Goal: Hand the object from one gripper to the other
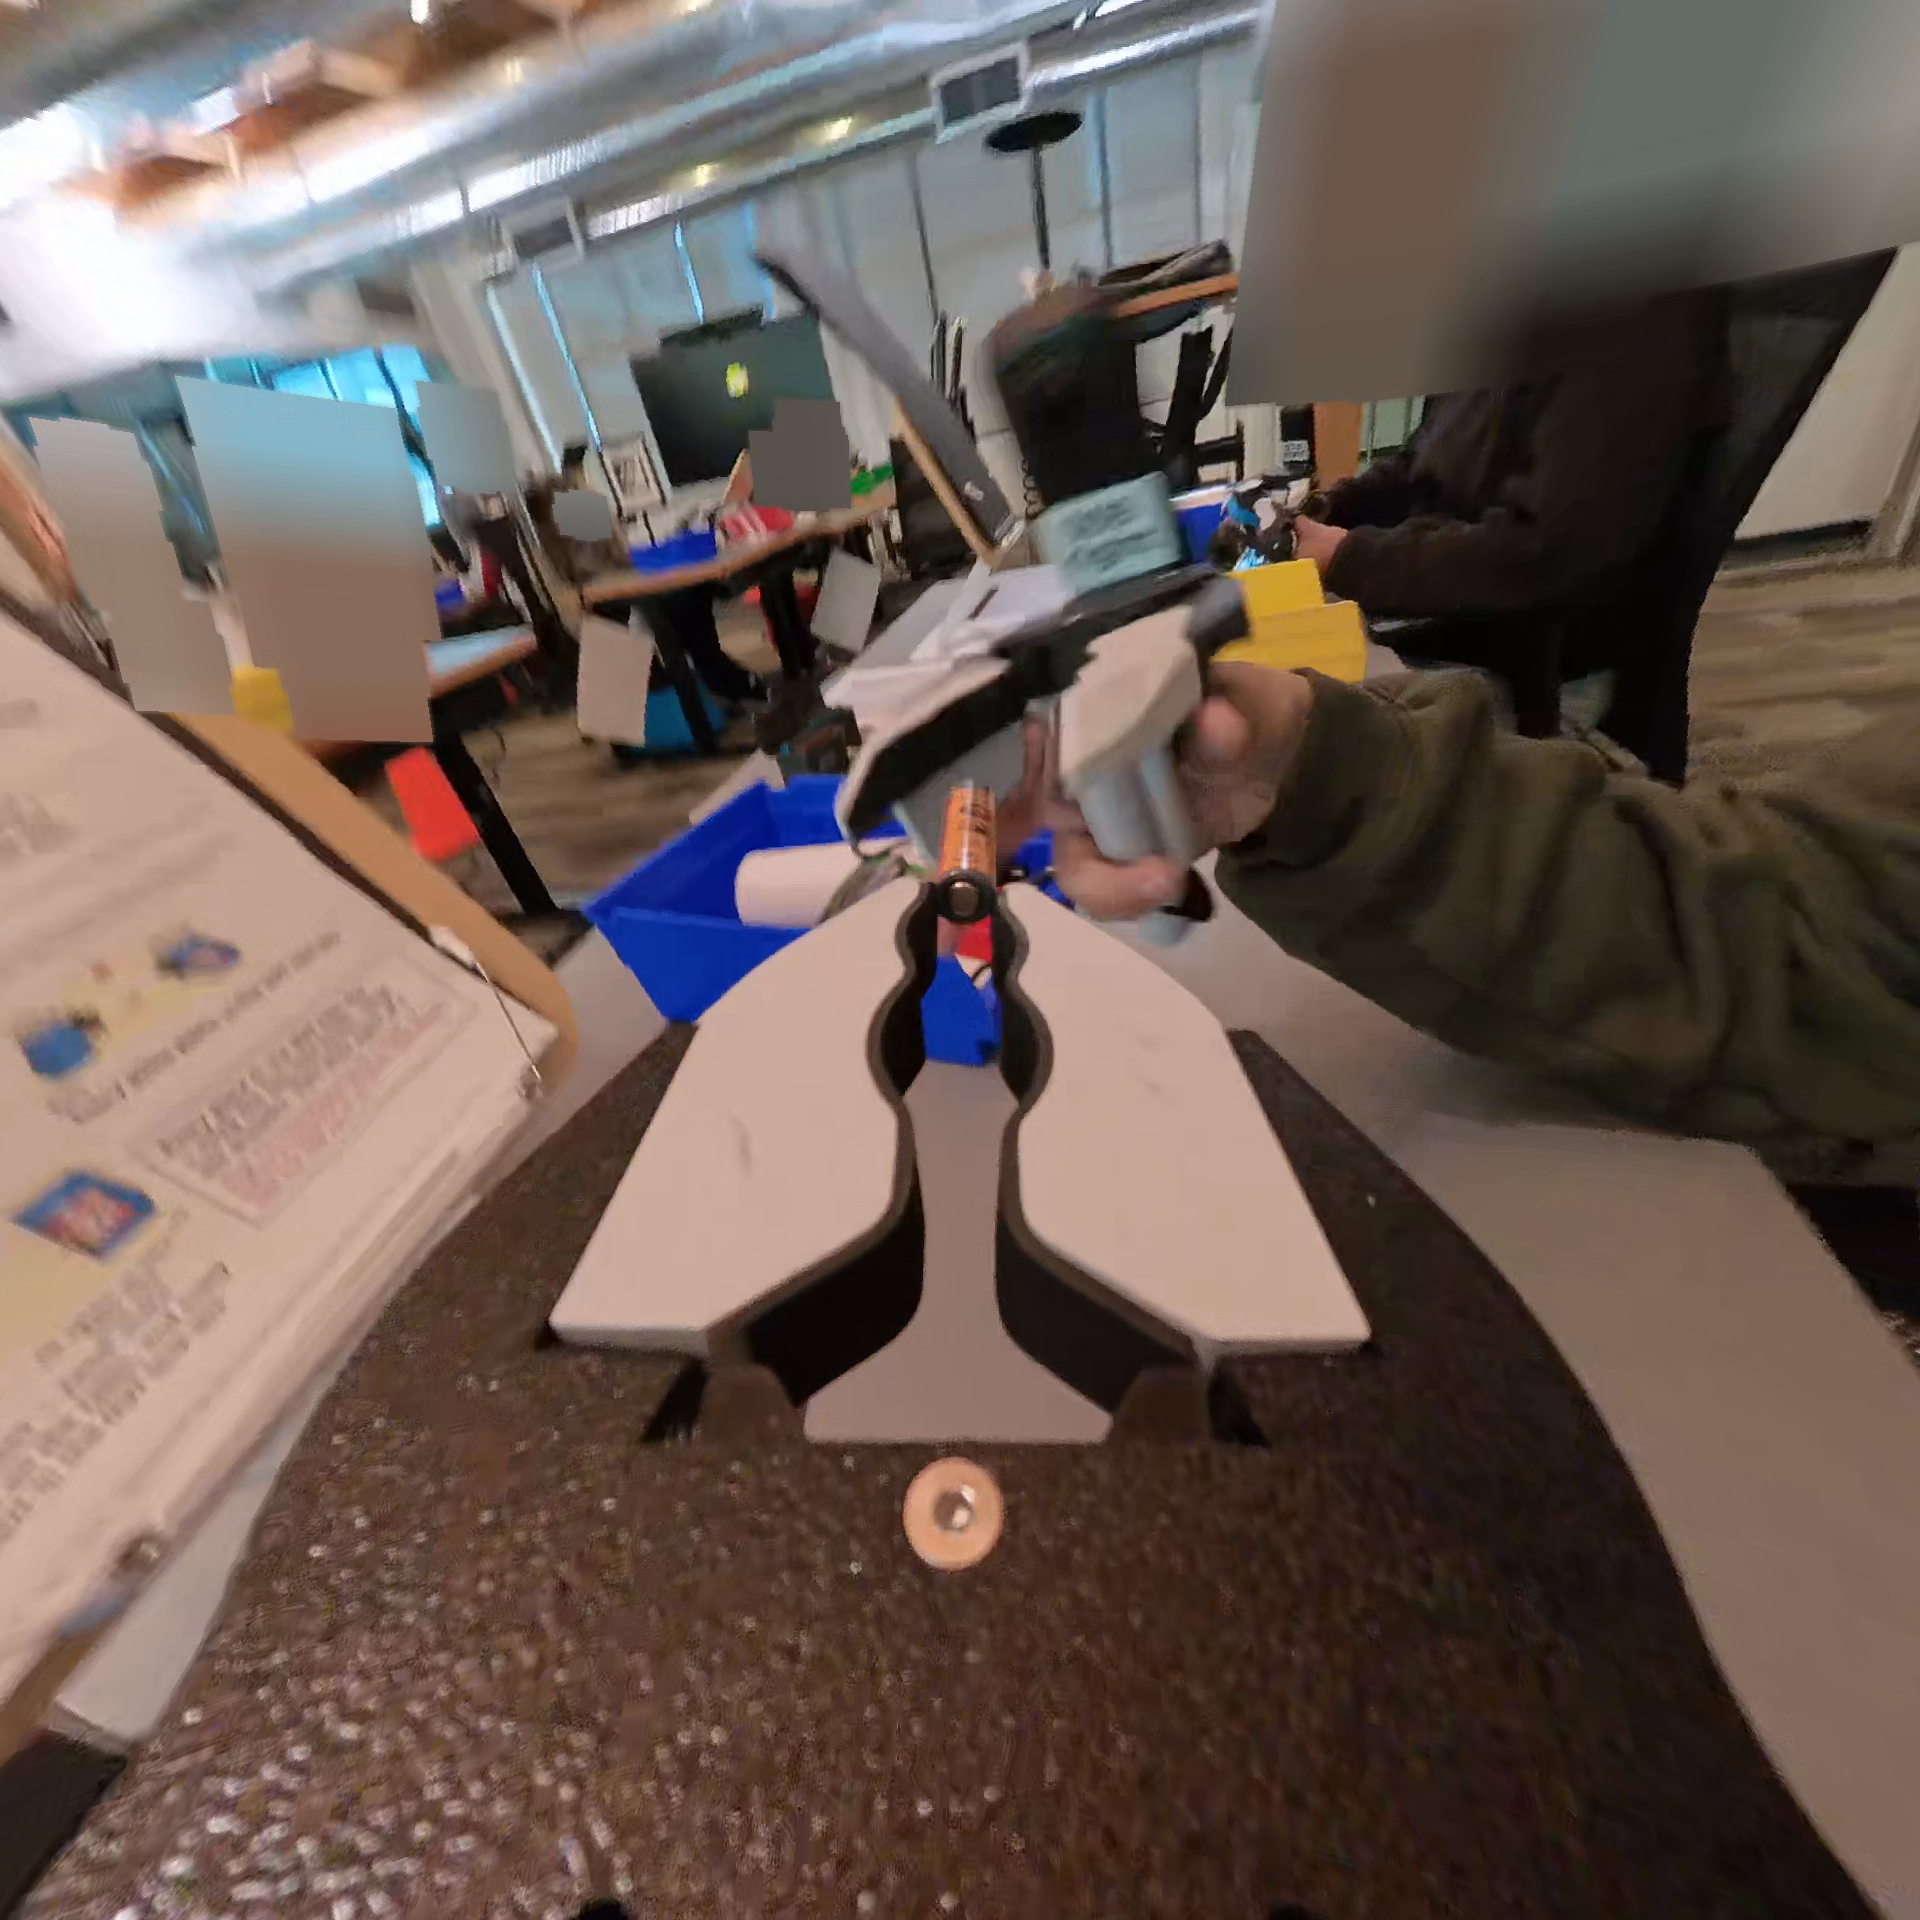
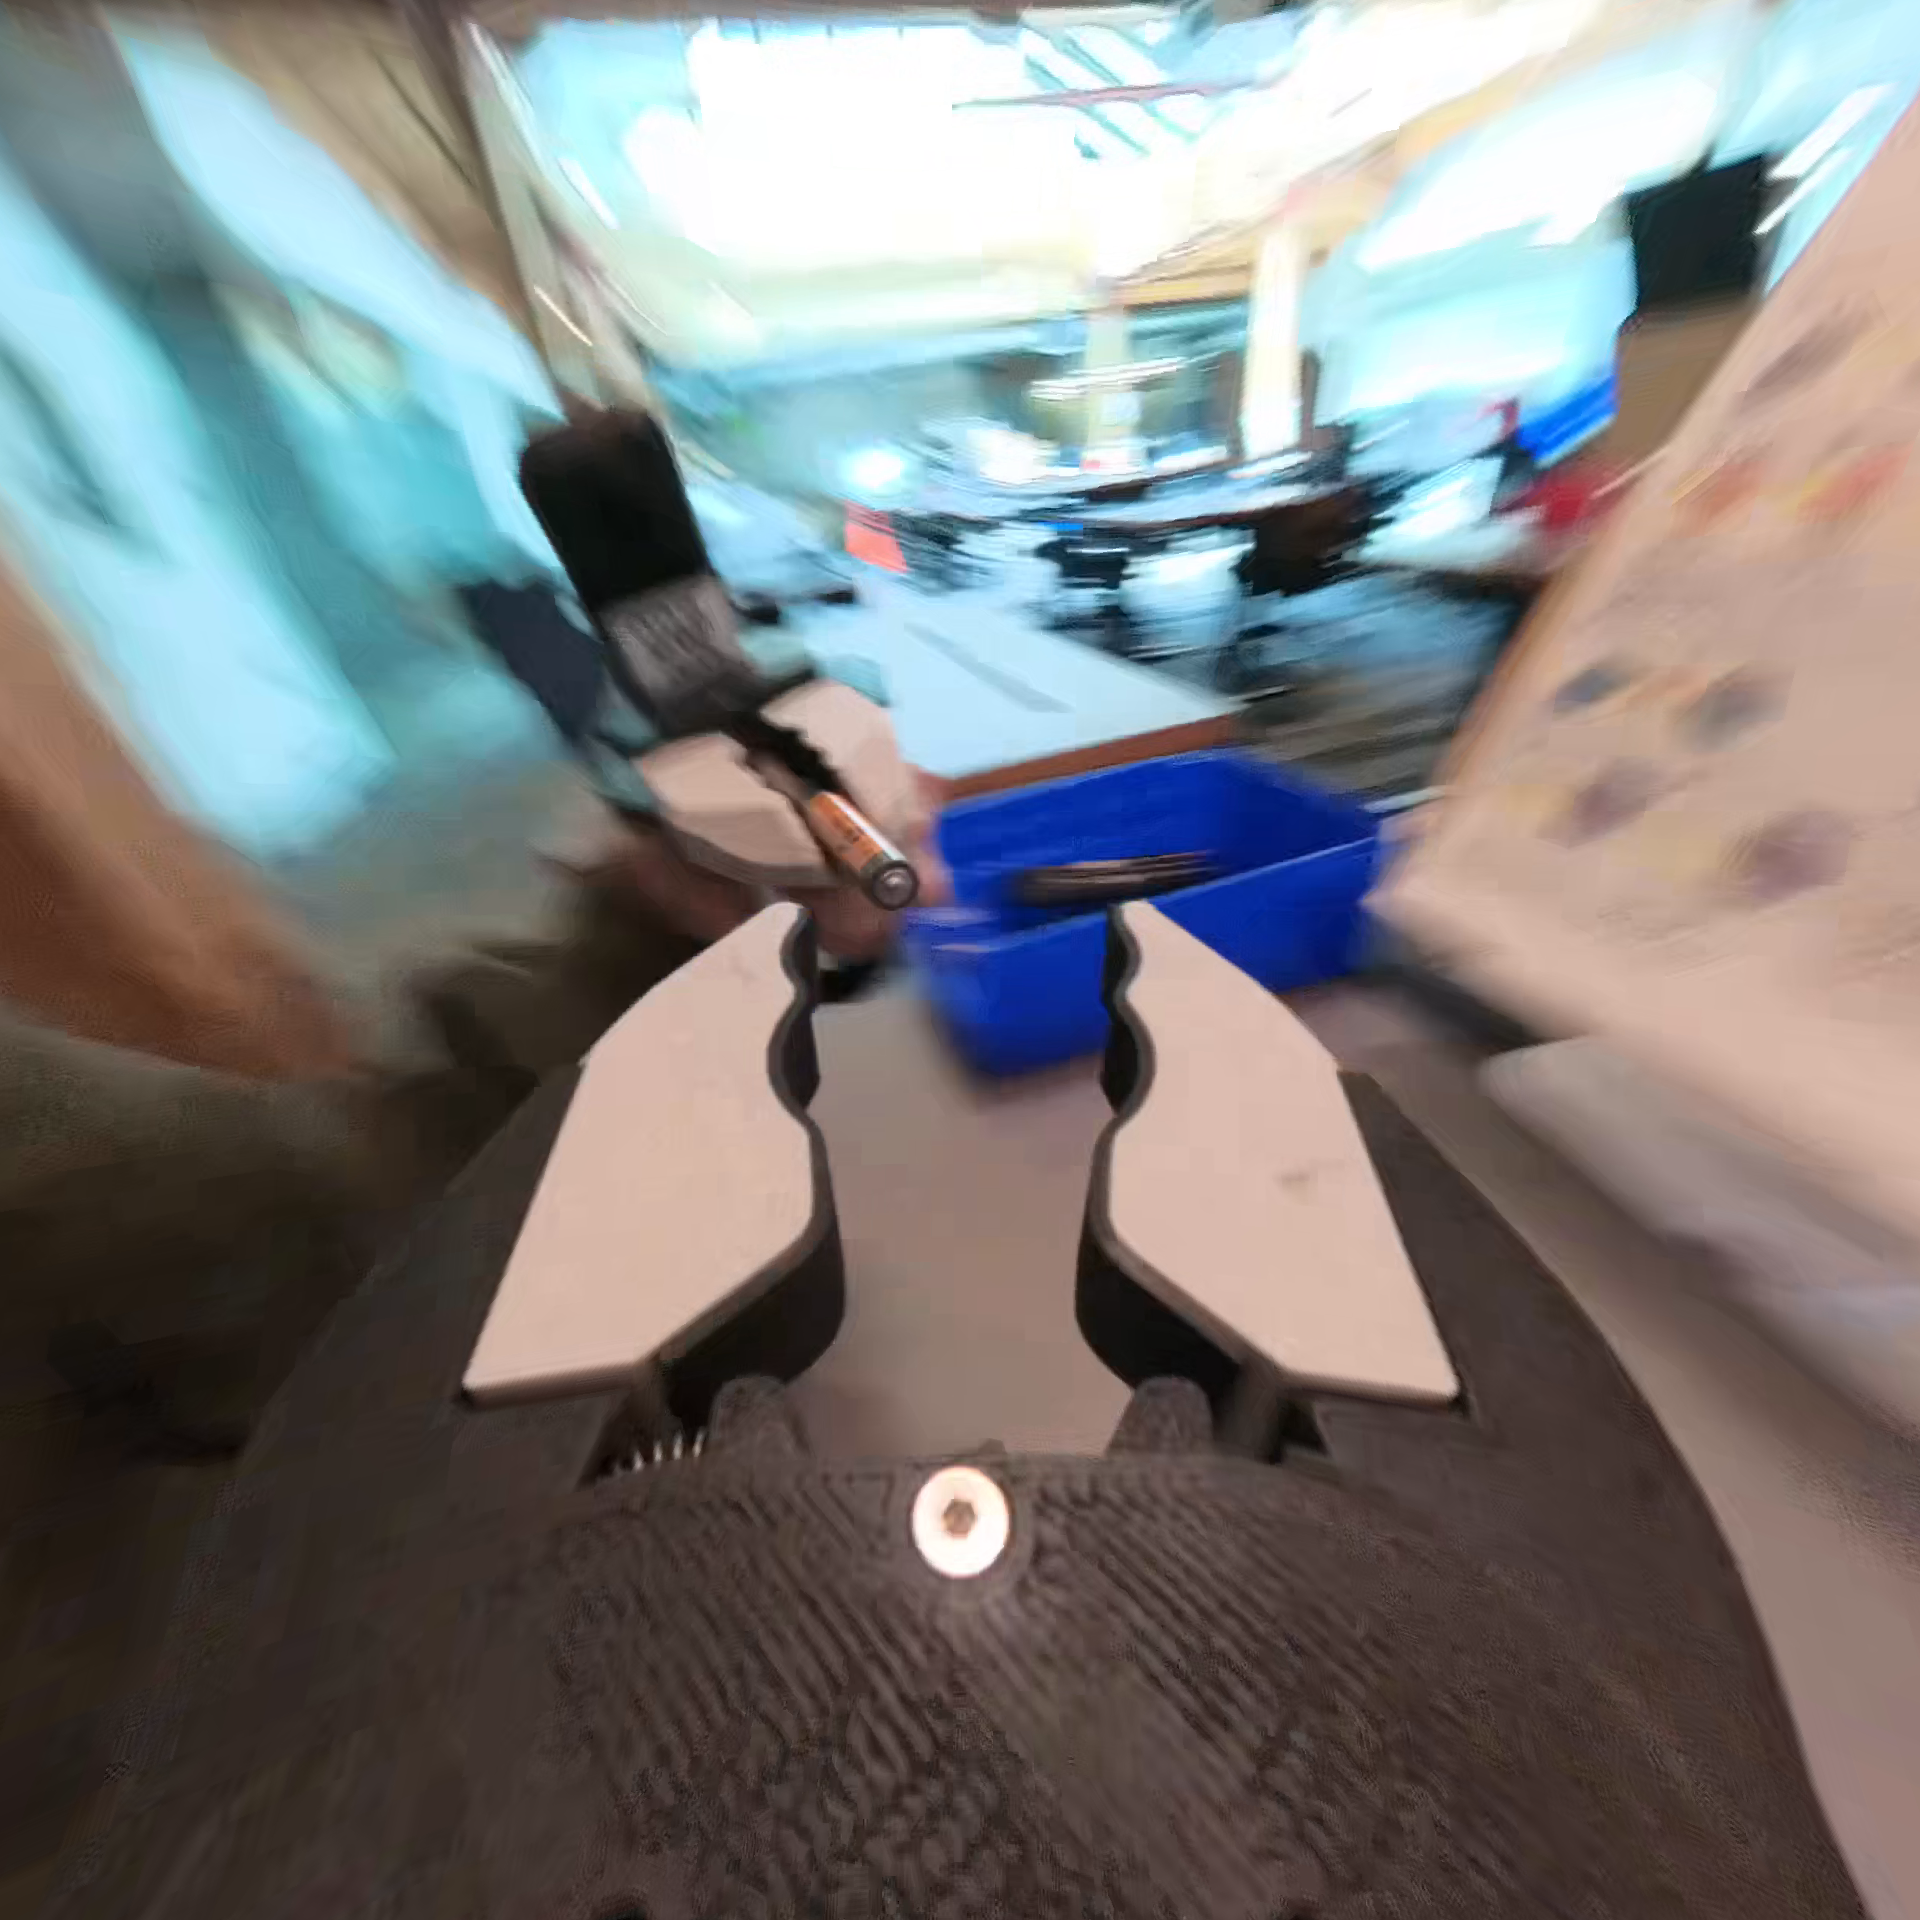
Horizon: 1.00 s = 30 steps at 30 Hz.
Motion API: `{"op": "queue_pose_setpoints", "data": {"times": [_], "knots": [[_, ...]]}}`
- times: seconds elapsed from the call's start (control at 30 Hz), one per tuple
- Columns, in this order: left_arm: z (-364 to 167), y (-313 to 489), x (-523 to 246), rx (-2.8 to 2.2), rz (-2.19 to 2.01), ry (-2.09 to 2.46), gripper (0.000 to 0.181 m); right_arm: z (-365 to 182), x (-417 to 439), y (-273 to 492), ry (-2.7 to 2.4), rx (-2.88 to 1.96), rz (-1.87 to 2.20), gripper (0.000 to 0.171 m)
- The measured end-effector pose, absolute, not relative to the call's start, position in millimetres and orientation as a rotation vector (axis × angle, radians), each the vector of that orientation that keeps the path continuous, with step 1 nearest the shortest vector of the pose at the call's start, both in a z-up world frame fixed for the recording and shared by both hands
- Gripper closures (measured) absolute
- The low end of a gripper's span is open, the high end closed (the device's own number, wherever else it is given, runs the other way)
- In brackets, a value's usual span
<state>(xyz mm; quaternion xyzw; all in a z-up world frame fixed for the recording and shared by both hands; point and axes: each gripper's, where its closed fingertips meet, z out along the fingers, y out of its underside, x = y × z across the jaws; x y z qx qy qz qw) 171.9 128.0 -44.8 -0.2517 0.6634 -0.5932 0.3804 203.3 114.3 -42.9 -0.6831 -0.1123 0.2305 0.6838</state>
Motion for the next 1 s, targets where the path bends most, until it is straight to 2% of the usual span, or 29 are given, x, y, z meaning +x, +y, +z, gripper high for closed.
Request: {"op": "queue_pose_setpoints", "data": {"times": [0.03,0.07,0.1,0.13,0.2,0.27,0.53,0.8,0.9,1.0], "knots": [[-42,126,168,-0.558,-1.486,1.685,0.172,-39,196,106,-0.185,-1.499,0.830,0.115],[-41,124,165,-0.473,-1.447,1.679,0.172,-31,193,98,-0.160,-1.425,1.072,0.127],[-40,123,162,-0.401,-1.407,1.667,0.172,-26,195,95,-0.122,-1.360,1.206,0.148],[-39,122,161,-0.346,-1.375,1.655,0.172,-26,197,96,-0.101,-1.333,1.246,0.152],[-40,120,162,-0.315,-1.343,1.650,0.172,-40,191,102,-0.117,-1.409,1.234,0.137],[-42,118,163,-0.287,-1.326,1.656,0.172,-45,181,104,-0.152,-1.447,1.244,0.136],[-54,113,169,-0.283,-1.218,1.732,0.172,-46,169,105,-0.189,-1.456,1.250,0.157],[-54,124,177,-0.512,-1.263,1.723,0.171,-43,176,113,-0.319,-1.454,0.876,0.160],[-55,125,180,-0.710,-1.410,1.722,0.152,-47,189,118,-0.424,-1.487,0.478,0.161],[-58,122,181,-0.947,-1.661,1.733,0.142,-41,187,114,-0.620,-1.389,0.102,0.161]]}}
